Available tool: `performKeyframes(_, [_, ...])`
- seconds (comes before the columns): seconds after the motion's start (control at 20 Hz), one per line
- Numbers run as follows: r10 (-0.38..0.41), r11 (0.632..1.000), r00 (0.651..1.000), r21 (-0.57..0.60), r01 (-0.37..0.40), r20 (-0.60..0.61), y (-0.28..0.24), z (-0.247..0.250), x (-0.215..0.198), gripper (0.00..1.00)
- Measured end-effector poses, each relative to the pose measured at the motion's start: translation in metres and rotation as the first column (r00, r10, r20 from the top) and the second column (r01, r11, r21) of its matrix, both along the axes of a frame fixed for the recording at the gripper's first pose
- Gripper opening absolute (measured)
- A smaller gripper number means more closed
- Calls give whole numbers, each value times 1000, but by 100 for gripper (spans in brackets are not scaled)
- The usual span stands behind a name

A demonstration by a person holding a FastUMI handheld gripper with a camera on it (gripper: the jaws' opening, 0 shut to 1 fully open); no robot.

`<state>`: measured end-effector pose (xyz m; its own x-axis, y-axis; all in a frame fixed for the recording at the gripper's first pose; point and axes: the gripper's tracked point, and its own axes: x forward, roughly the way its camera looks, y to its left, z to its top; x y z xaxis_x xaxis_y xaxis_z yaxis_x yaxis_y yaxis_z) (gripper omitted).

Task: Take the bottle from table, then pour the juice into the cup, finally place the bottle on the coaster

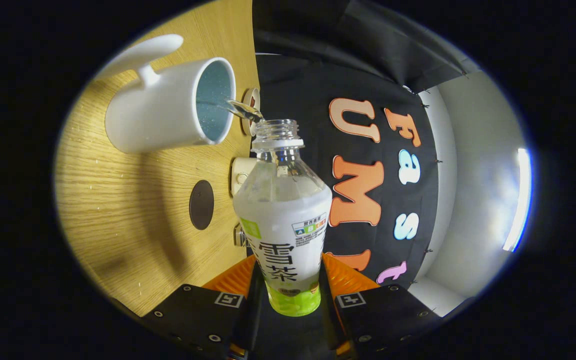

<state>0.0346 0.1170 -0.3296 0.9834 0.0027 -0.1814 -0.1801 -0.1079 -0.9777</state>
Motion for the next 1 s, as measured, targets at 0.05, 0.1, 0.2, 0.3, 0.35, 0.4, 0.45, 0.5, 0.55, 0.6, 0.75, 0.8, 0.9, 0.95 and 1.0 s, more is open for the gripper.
performKeyframes(0.05, [1,1000,1000,-3,-1,0,0,0,1,53])
performKeyframes(0.1, [1,1000,1000,-8,-1,0,-1,0,2,53])
performKeyframes(0.2, [2,1000,1000,-21,-2,4,-2,2,3,53])
performKeyframes(0.3, [7,999,1000,-34,-6,6,-3,3,6,53])
performKeyframes(0.35, [10,999,1000,-39,-10,8,-3,4,7,53])
performKeyframes(0.4, [15,999,1000,-42,-15,11,-2,5,6,53])
performKeyframes(0.45, [18,999,1000,-44,-17,13,-2,4,7,53])
performKeyframes(0.5, [17,999,1000,-45,-16,15,-2,5,7,53])
performKeyframes(0.55, [20,999,1000,-45,-19,19,-2,6,9,53])
performKeyframes(0.6, [22,999,1000,-48,-21,23,-2,6,9,53])
performKeyframes(0.75, [32,998,999,-60,-30,33,-1,9,10,53])
performKeyframes(0.8, [37,997,999,-67,-34,38,0,11,11,53])
performKeyframes(0.9, [41,997,998,-70,-38,45,1,16,13,53])
performKeyframes(0.95, [38,997,998,-69,-35,44,0,16,13,53])
performKeyframes(1.0, [39,997,998,-71,-35,48,0,18,12,53])
